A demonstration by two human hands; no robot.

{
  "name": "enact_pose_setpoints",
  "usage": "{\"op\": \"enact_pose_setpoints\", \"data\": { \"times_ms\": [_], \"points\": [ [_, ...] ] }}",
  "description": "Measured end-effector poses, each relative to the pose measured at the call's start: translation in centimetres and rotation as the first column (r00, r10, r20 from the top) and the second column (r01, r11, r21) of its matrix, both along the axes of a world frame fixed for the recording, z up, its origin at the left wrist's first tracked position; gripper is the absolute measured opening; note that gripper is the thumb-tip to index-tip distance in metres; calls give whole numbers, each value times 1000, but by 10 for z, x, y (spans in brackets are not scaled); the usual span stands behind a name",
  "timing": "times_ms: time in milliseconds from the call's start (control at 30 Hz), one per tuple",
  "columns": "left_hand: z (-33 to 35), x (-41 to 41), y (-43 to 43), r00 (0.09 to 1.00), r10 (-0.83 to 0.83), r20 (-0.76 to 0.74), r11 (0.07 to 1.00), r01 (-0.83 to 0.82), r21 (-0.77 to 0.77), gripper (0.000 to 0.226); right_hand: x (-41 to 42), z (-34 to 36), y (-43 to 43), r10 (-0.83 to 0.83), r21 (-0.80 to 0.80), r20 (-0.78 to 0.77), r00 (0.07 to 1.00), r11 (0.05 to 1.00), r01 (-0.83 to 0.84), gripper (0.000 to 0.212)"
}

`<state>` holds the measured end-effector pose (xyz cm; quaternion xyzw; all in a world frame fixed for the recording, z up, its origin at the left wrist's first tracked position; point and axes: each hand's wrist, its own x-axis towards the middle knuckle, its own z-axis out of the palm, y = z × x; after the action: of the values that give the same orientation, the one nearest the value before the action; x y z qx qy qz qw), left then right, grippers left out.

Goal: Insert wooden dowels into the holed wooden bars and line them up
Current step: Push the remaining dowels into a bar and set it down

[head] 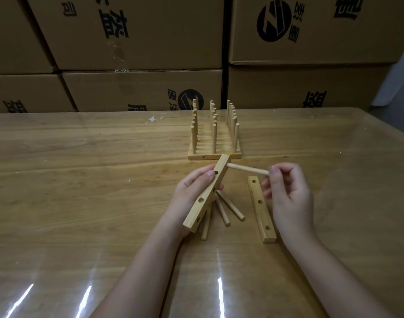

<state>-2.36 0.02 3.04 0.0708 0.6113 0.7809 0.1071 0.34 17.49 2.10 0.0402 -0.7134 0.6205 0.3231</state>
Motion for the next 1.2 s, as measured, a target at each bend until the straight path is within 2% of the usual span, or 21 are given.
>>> {"op": "enact_pose_setpoints", "data": {
  "times_ms": [167, 400, 567, 933, 1033, 1133, 1200],
  "points": [
    [-1, -1, -2, 1000, 30, 3, 999, -30, 30, 35, -1, -2, -2, 16, 28, -30, 999, 999, -15, 16],
    [-1, -1, -1, 999, 43, 3, 999, -43, 28, 36, -3, -6, 1, -58, 150, -19, 998, 987, 61, 7],
    [-1, -3, -1, 999, 46, 8, 998, -46, 31, 23, -4, -8, 1, -74, 155, -2, 997, 985, 73, 9],
    [-4, -5, -2, 999, 39, 0, 999, -39, 10, 20, -3, -6, -1, -86, 137, 15, 996, 987, 83, 9],
    [-6, -6, -1, 999, 40, 33, 998, -42, 54, 28, -2, -4, -3, -28, 60, 19, 999, 998, 27, 15],
    [-10, -10, -1, 993, 70, 95, 983, -84, 161, 21, -3, -6, -1, 21, -21, 93, 995, 1000, -20, 28],
    [-12, -14, -1, 981, 106, 160, 957, -144, 253, 19, -4, -9, -2, 37, 99, 222, 974, 993, -60, 20]
  ]
}}
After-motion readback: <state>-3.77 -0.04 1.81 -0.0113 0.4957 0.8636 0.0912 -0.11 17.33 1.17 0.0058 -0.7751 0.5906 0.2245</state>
